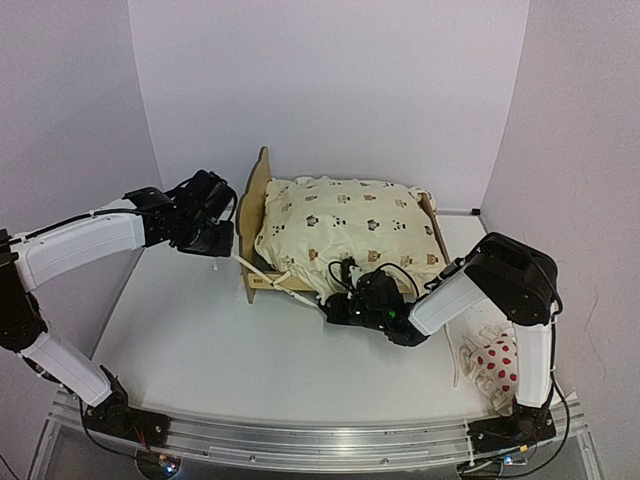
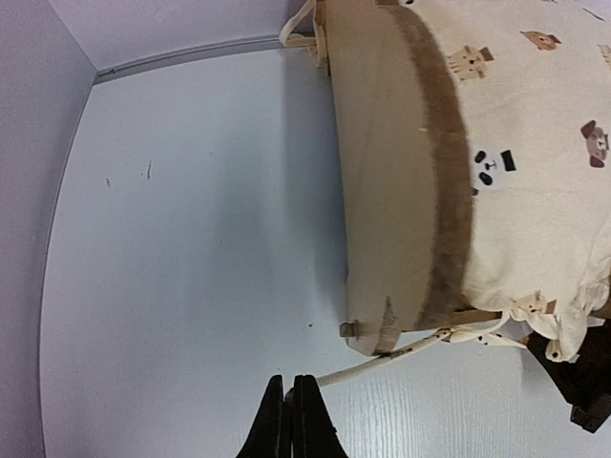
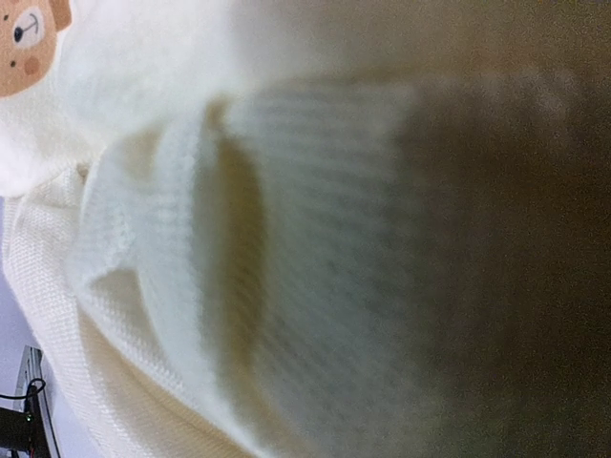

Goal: Set up the pet bed

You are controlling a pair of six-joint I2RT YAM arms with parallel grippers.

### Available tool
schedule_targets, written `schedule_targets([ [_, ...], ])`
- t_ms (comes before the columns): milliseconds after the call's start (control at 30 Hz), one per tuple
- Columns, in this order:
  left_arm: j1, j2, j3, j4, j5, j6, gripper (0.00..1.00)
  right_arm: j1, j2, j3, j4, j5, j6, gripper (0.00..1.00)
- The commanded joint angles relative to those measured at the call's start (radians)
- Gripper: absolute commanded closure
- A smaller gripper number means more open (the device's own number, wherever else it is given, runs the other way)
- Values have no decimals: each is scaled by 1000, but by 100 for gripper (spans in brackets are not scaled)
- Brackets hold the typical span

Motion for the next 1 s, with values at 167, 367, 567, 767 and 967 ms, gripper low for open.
schedule_targets([
  [167,203,-136,-150,-11,-68,-34,100,-6,7,18,-85,7,23,100],
  [367,260,-121,-140,-66,-156,-95,100,-6,20,31,-89,-8,34,100],
  [567,294,-94,-165,-32,-110,-118,100,-8,22,22,-108,-16,50,100],
  [767,294,-128,-177,10,-25,-115,68,-7,0,-8,-127,-112,89,68],
  [967,293,-171,-149,23,48,-85,43,-7,-85,-63,-216,-204,113,42],
])
